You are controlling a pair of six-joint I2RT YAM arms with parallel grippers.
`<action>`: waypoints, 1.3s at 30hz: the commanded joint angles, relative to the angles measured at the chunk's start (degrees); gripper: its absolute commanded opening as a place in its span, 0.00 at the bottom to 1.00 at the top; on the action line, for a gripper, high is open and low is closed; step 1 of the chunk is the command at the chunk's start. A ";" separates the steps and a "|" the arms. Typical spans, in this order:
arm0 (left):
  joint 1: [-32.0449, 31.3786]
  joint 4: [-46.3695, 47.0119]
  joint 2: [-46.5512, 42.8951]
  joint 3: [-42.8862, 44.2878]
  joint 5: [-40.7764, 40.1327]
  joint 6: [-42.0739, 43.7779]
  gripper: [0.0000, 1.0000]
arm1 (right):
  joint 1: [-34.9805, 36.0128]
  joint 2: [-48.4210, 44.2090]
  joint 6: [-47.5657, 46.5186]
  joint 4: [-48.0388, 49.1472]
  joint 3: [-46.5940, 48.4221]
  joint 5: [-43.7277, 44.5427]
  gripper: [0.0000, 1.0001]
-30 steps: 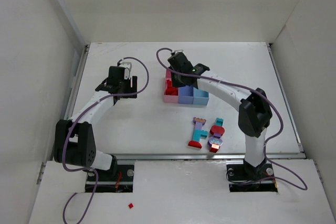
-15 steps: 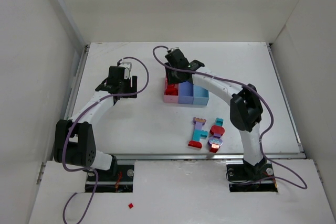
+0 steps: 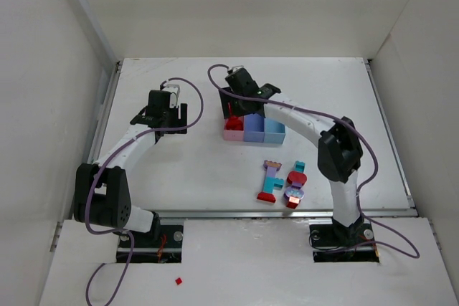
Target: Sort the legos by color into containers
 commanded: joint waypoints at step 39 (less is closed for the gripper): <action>7.64 -3.33 -5.49 14.53 -11.34 -4.43 0.68 | 53.94 -6.40 46.16 -2.30 -18.64 25.74 1.00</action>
